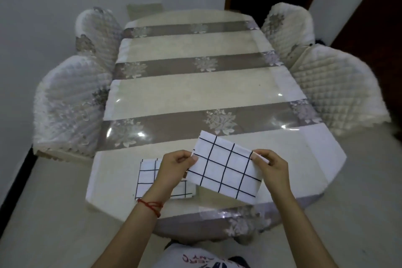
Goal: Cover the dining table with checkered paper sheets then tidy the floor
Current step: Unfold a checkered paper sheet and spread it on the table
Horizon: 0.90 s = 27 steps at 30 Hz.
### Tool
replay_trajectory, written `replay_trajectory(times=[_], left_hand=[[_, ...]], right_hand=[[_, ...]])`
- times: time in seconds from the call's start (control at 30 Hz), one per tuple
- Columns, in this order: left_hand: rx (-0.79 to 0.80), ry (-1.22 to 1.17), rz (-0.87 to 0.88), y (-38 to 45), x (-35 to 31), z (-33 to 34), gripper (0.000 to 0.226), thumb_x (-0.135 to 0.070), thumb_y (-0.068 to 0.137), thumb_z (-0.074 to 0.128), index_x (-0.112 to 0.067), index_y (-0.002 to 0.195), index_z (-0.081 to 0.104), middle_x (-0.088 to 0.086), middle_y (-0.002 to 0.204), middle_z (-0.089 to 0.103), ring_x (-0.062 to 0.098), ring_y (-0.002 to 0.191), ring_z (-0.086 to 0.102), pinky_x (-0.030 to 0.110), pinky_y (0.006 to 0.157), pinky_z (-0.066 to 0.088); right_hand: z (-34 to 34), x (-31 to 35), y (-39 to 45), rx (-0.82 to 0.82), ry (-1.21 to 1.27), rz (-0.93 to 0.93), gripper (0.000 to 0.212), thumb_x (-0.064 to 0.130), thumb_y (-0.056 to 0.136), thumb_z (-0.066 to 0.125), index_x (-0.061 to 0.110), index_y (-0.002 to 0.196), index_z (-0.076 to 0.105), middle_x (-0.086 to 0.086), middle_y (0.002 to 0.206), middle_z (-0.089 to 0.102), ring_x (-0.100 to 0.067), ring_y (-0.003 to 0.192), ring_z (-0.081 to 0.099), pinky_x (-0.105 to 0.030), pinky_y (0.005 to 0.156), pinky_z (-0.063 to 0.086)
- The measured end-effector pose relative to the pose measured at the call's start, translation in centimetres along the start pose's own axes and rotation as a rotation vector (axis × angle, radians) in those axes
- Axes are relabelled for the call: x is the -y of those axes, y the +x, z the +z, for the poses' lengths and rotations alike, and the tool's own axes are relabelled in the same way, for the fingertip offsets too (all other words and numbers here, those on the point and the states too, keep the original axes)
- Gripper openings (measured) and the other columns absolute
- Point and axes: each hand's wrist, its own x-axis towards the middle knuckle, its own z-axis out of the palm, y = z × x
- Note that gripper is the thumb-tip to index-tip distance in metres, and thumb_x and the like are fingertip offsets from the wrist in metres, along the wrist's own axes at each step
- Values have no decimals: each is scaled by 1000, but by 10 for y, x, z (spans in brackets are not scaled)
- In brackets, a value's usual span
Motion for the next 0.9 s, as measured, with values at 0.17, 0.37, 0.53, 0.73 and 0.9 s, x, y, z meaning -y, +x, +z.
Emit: replay_trajectory(times=[0.17, 0.37, 0.53, 0.73, 0.9], left_hand=[[225, 102, 8, -13, -1, 82, 17, -9, 85, 63, -9, 68, 67, 7, 64, 65, 22, 62, 58, 32, 60, 48], [501, 199, 9, -52, 10, 204, 20, -7, 85, 61, -9, 65, 63, 9, 68, 62, 23, 67, 57, 36, 66, 48], [604, 202, 25, -88, 24, 286, 18, -6, 85, 61, -8, 67, 64, 6, 65, 66, 17, 62, 59, 28, 62, 50], [667, 257, 11, -102, 31, 361, 25, -7, 85, 62, -16, 62, 63, -8, 50, 65, 4, 50, 58, 16, 50, 46], [680, 257, -35, -94, 24, 417, 16, -7, 85, 61, -9, 70, 65, 2, 63, 67, 15, 60, 59, 24, 58, 50]], right_hand=[[-92, -17, -48, -266, 101, 91, 15, 5, 81, 67, 17, 72, 68, 3, 76, 68, 6, 59, 59, -8, 56, 48], [-202, -42, -119, -642, 214, 202, 5, 3, 80, 67, 6, 82, 70, 3, 72, 67, 6, 51, 57, -8, 51, 47], [-277, -61, -162, -802, 261, 237, 10, 7, 80, 68, 16, 78, 70, 5, 76, 70, 4, 57, 61, -9, 54, 49], [-340, -81, -173, -882, 267, 301, 15, 9, 79, 70, 23, 73, 71, 8, 77, 71, 0, 64, 64, -13, 57, 51], [-384, -93, -155, -904, 271, 327, 15, 11, 79, 69, 24, 71, 71, 12, 71, 71, 2, 62, 65, -14, 55, 49]])
